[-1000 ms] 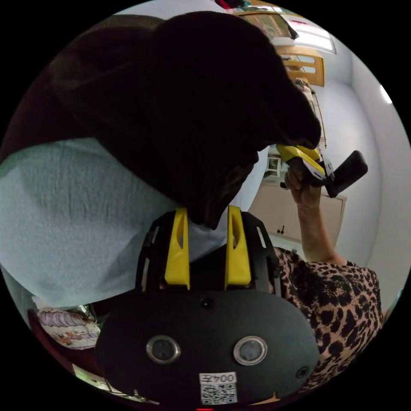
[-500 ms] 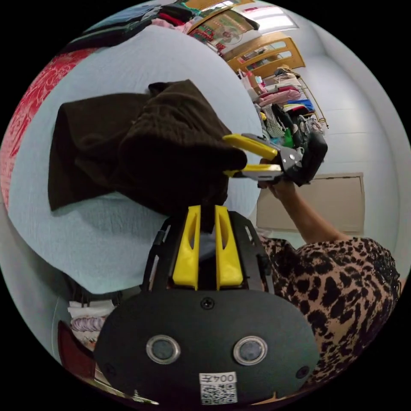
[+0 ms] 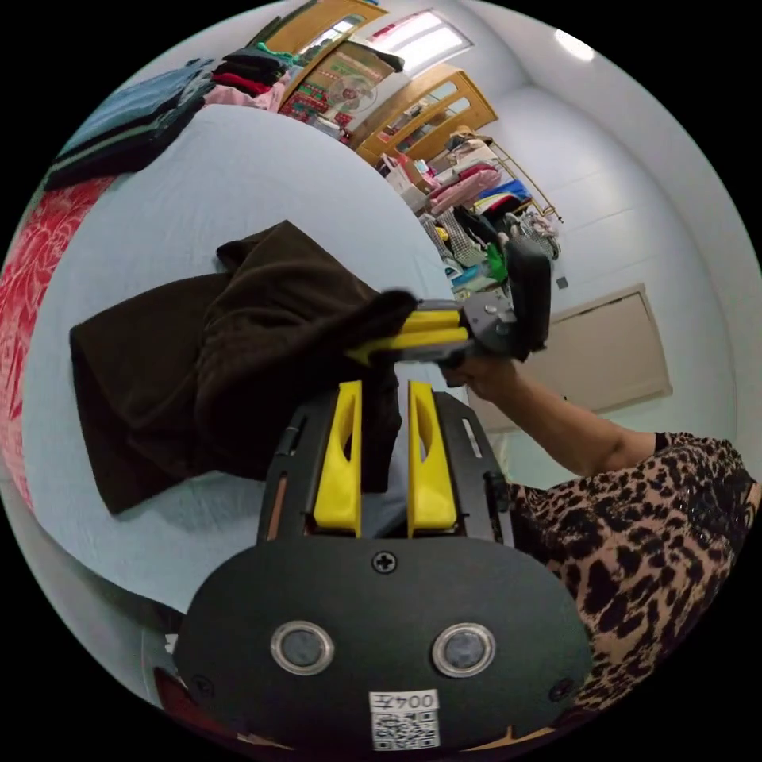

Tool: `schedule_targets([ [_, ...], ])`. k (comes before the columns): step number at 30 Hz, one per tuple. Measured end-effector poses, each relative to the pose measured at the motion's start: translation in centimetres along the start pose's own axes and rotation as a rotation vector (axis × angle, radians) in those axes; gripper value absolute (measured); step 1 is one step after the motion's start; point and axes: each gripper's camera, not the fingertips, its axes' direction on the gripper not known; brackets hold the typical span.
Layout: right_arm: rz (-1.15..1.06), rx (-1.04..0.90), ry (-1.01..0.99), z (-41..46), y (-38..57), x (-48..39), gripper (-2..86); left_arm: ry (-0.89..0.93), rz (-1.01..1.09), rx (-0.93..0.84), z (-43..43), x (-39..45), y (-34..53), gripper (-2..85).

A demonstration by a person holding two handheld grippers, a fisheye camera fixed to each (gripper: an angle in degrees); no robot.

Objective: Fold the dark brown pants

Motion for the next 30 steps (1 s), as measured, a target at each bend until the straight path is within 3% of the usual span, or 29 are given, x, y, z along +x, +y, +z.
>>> schedule_targets([
  [7,0.104,0.320,0.042,-17.0,-1.9,0.8,6.3,-0.228,-0.032,0.073,1.2,3.0,9.7,22.7],
  [16,0.270,0.642,0.044,-34.1,-0.5,-1.3,6.3,-0.253,0.260,0.093,6.2,14.7,11.1,28.4],
  [21,0.255,0.731,0.059,-39.9,0.8,-4.6,6.2,-0.247,0.286,0.201,6.8,18.8,11.1,30.8],
  [23,0.247,0.735,0.062,-41.4,1.3,-5.4,6.1,-0.217,0.259,0.296,5.6,19.6,11.4,28.5],
  [26,0.268,0.744,0.079,-43.9,2.8,-5.8,6.2,-0.163,0.216,0.449,3.1,20.3,13.2,18.8],
  [28,0.289,0.765,0.083,-45.7,4.2,-5.8,6.2,-0.137,0.169,0.542,1.1,20.8,14.9,7.5],
  [30,0.300,0.794,0.100,-48.5,6.2,-6.0,6.1,-0.143,0.158,0.582,-0.6,22.0,15.4,3.3],
])
